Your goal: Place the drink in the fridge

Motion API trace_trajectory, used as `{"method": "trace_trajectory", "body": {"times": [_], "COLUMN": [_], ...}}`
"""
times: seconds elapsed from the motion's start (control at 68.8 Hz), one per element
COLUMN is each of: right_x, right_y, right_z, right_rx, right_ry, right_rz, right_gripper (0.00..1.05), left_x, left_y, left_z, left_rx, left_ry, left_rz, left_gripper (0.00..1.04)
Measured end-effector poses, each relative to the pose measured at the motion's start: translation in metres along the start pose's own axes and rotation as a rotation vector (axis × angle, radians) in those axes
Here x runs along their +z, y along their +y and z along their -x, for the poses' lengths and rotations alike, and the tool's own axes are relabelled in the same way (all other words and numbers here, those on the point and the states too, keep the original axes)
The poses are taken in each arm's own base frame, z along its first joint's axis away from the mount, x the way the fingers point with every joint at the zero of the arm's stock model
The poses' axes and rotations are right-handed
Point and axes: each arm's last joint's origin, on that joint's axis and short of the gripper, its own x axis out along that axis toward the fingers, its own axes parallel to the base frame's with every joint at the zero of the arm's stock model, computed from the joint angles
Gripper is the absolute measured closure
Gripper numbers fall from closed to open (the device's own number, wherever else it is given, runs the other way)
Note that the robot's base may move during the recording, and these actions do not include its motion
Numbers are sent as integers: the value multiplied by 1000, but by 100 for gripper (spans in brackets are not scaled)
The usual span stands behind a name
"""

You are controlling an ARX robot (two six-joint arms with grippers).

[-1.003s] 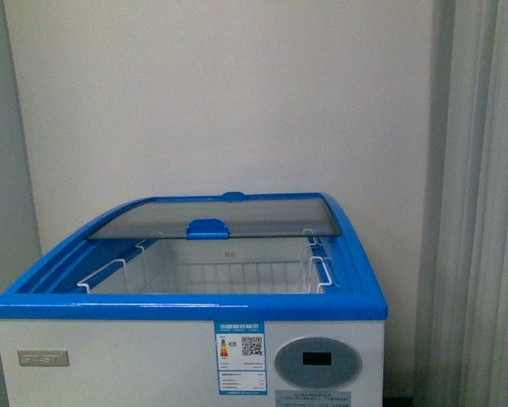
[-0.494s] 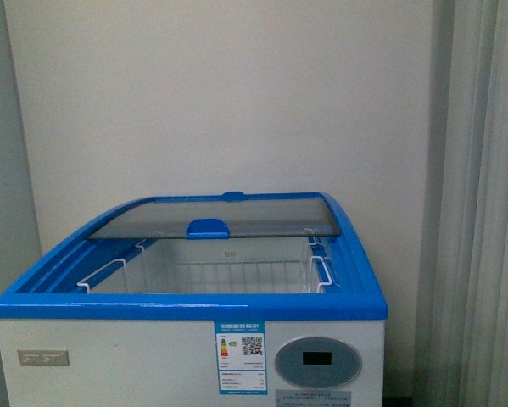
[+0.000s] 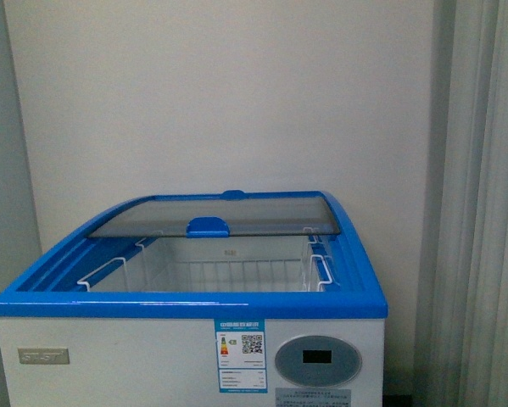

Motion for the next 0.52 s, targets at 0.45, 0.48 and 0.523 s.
{"method": "trace_trajectory", "body": {"times": [0.45,0.48,0.523], "right_x": [0,0,0], "right_y": [0,0,0], "right_z": [0,0,0], "right_rx": [0,0,0], "right_ry": [0,0,0], "right_rz": [-1,-1,-1], "right_gripper": [8,8,8], "left_x": [0,0,0], "left_y": [0,0,0], "left_z": [0,0,0], "left_rx": [0,0,0], "left_ry": [0,0,0], "left_rz": [-1,0,-1], "left_gripper": [8,8,8]}}
